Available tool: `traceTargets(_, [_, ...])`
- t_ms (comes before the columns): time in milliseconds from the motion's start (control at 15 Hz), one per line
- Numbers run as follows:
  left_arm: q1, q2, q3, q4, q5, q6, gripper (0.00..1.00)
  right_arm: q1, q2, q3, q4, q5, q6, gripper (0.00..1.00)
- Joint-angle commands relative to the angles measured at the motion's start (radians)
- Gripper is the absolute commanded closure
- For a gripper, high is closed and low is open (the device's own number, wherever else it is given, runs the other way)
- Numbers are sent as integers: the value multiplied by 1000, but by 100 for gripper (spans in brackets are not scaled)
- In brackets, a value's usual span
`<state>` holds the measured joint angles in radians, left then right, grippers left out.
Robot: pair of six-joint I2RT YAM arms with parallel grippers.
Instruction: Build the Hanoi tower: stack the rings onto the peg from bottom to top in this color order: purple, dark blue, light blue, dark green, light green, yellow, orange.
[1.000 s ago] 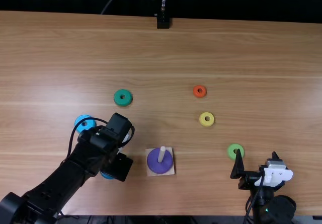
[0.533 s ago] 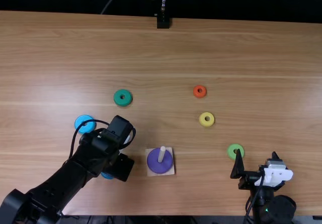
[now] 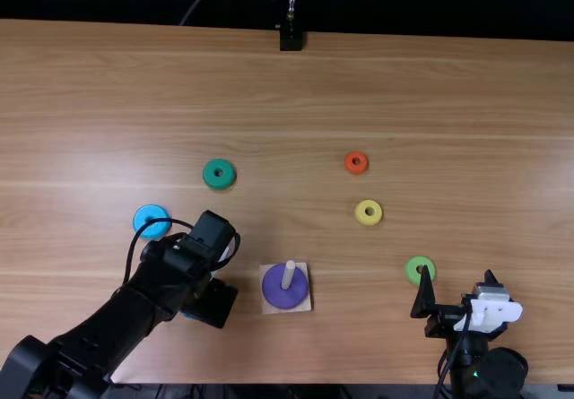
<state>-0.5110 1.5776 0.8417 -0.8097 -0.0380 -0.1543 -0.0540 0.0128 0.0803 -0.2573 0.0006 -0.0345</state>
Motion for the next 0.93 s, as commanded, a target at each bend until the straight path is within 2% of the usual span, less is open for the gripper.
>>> traceTargets(0, [-15, 15, -18, 3, 9, 0, 0, 8, -13, -63, -60, 29, 5, 0])
traceTargets(200, [-31, 15, -32, 60, 18, -2, 0, 8, -13, -63, -60, 31, 5, 0])
traceTargets(267, [-38, 13, -39, 86, 18, -2, 11, 8, -13, -63, -60, 31, 5, 0])
traceTargets(333, [-40, 13, -43, 107, 16, -2, 30, 8, -13, -63, -60, 31, 5, 0])
traceTargets(400, [-40, 13, -43, 116, 16, -2, 41, 8, -13, -63, -60, 31, 5, 0])
traceTargets(467, [-40, 13, -43, 116, 16, -2, 42, 8, -13, -63, -60, 29, 5, 0])
traceTargets(600, [-40, 7, -44, 110, 16, -2, 41, 8, -13, -63, -60, 29, 5, 0])
traceTargets(667, [-38, 4, -49, 105, 14, 0, 37, 8, -13, -63, -60, 31, 5, 0])
traceTargets(733, [-35, 2, -50, 99, 14, 0, 27, 8, -13, -63, -60, 29, 5, 0])
traceTargets(867, [-34, 1, -50, 77, 18, -2, 0, 8, -13, -63, -60, 29, 5, 0])
